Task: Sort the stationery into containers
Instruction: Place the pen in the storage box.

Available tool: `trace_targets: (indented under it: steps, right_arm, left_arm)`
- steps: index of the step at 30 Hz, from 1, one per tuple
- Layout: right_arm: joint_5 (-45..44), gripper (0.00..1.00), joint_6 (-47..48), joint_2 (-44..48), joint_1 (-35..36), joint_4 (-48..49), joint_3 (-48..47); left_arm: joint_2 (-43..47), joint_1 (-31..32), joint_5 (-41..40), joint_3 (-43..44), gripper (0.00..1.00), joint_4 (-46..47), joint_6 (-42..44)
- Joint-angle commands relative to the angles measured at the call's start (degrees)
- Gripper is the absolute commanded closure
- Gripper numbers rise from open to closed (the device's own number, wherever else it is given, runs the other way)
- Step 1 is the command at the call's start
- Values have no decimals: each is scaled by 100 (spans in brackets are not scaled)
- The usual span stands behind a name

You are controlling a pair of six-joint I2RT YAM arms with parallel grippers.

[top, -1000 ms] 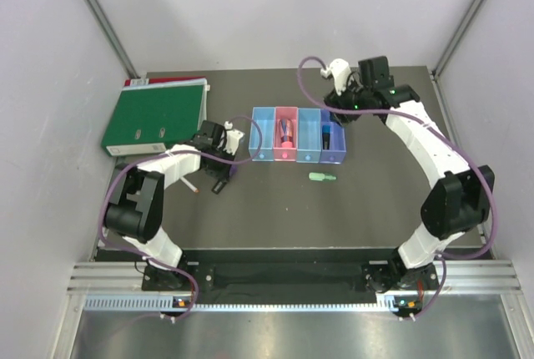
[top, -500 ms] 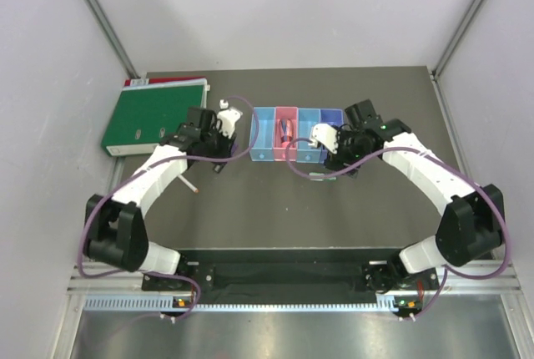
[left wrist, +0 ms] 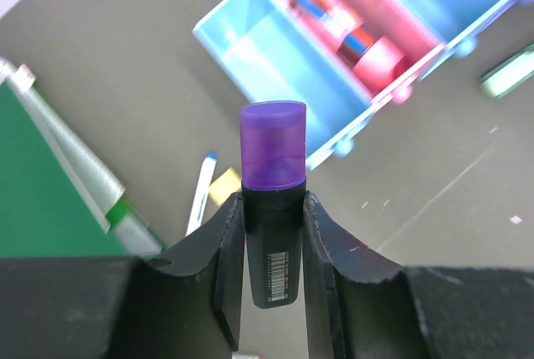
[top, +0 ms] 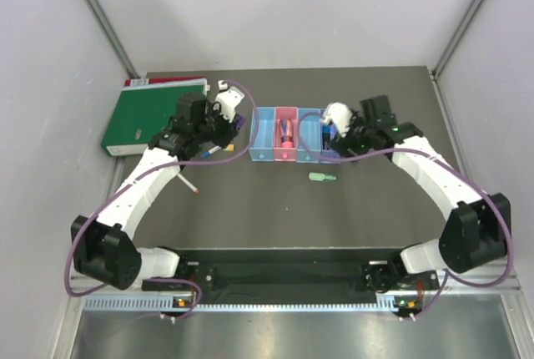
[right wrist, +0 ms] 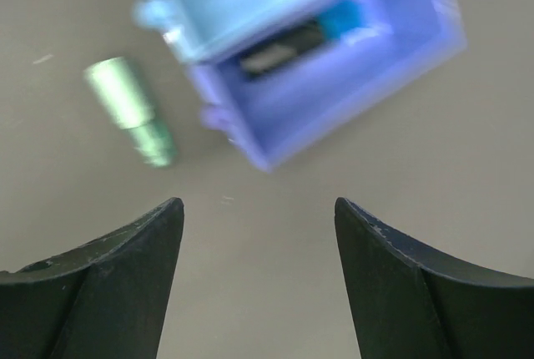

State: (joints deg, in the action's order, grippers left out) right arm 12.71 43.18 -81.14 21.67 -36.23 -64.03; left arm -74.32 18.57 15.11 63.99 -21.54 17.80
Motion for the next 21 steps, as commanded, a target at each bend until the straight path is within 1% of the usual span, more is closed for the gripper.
trace_targets:
  steps: [1,3,4,8,9,10,11,13,14,16,17,21]
  right_arm:
    - [-408,26,-1259,678,-619,1073,92]
    - [-576,26,-1399,784,-734,1179,136]
    - [-777,24,-1461,802,-848,1310,136]
    - [-1174,23,-1934,811,-1182,1461,49]
    - [-1218,23,-2014,802,-1252,1461,-4]
    - [-1236,22,-2067,784,-1392,1435,-39]
    - [-1253,23,-2164,767,-1437,1408,-92]
    - [-1253,23,-2243,758,-1560,1382,-118]
    - [-1253,22,-2270,758,-1595,1416,-118]
    - [-1429,22,-2340,776,-1753,1513,-110]
    - [-1447,22,-2366,784,-1798,1540,-84]
    - [-1482,22,-2393,758,-2061,1566,-48]
  left_arm:
    - [-292,278,491,395,100,860,-469]
    - [-668,506,589,562,100,1124,-698]
    - [-802,568,711,632,100,1404,-1030]
    - [-1583,867,914,1080,100,1968,-1648]
    - [-1933,981,958,1385,100,2030,-1727]
    - [-2119,1026,984,1562,100,2057,-1980]
    - [-2495,1052,1011,1730,100,2101,-2113]
    - [-2858,1166,1046,2281,100,2101,-2498]
    - [-3216,1262,1133,2502,100,2101,-2553]
    - [-3535,1386,1143,3081,100,2101,-2606]
    - [-3823,1491,1160,3233,100,2101,-2633]
    - [-4440,1667,1187,3892,100,2338,-2896]
